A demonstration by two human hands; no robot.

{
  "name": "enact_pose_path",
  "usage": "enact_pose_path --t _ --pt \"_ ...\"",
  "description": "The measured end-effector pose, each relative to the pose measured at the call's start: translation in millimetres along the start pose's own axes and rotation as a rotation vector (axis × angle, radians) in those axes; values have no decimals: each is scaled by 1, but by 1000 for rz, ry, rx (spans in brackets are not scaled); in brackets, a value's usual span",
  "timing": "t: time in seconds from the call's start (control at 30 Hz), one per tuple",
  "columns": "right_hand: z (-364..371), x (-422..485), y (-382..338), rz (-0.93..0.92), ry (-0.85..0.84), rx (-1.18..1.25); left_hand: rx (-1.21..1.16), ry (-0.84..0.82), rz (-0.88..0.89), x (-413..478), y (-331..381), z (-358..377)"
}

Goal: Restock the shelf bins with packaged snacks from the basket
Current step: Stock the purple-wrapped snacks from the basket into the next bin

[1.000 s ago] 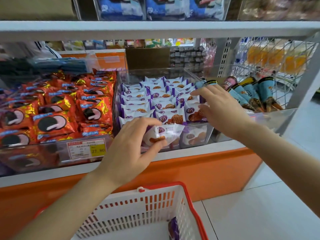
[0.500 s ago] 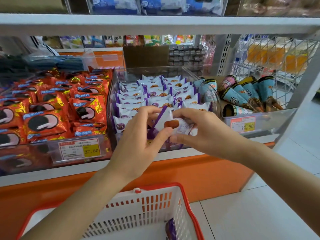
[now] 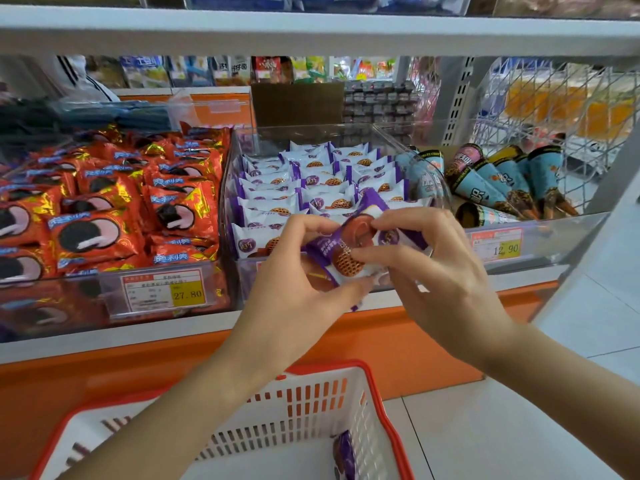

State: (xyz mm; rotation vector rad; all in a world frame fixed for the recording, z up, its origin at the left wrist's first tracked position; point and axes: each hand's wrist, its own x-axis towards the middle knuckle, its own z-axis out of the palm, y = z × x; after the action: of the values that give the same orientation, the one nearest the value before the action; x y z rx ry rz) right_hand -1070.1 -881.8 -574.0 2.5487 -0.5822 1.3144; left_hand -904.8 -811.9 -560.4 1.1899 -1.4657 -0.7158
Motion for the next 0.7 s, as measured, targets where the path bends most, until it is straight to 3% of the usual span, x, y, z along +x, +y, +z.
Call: enact_pose_path --t 0.2,0.33,0.53,0.6,0.7 --pt "-12 4 -2 296 -145 333 229 -7 105 11 -6 -13" --pt "-19 17 1 334 -267 221 403 -78 221 17 2 -17" --pt "-27 36 3 572 -484 421 346 -89 209 21 6 -17" --pt "-28 37 3 687 -449 575 268 -18 162 22 6 -16" --pt "-25 34 1 903 -195 830 283 58 85 20 6 -10"
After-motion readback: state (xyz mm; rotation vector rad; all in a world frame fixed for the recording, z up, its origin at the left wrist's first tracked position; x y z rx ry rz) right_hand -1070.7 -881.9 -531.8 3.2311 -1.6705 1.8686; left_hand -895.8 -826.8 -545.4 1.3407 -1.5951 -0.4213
